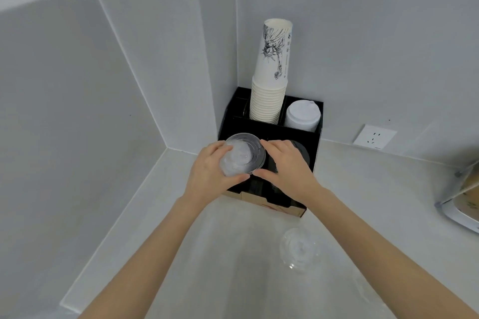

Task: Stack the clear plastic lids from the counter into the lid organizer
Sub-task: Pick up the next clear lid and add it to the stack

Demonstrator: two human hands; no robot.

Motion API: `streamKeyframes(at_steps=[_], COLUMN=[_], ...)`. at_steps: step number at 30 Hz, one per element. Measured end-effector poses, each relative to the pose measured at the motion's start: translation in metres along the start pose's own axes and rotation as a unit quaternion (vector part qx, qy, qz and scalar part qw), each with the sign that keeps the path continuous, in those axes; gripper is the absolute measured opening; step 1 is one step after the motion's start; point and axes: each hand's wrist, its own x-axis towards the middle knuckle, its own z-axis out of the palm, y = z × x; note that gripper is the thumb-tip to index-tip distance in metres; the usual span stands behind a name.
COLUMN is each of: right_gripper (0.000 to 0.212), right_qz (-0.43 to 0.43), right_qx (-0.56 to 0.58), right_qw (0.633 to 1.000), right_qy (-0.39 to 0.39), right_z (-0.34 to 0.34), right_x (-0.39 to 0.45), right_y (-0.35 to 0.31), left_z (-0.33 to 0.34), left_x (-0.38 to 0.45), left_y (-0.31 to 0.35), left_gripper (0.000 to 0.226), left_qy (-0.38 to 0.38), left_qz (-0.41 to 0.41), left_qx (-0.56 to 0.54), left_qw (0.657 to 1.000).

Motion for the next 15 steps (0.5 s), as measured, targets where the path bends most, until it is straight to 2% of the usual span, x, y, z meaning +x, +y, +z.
streamKeyframes(at_steps=[3, 6, 15], right_gripper=[0.058, 0.05, 0.051], right_qz=[-0.031, -0.052, -0.056], right_qx=[-0.036, -0.087, -0.165], right_qw=[0.999, 0.994, 0.974], right_qy=[-0.005, -0.044, -0.144], right_z=[0.005, 0.012, 0.037], right_x=[0.021, 0.037, 0.063], right_y=[-0.002, 0.0, 0.013], left_z=[-0.002, -0.002, 0.016], left_x=[0.014, 0.026, 0.042], left_y=[-0.011, -0.022, -0.05], left_gripper=[0.08, 0.07, 0.072], left_qy=[0.003, -0.012, -0.079], left_qz=[-0.017, -0.03, -0.064], left_qx=[-0.004, -0.005, 0.011], left_qw=[1.0, 0.999, 0.995])
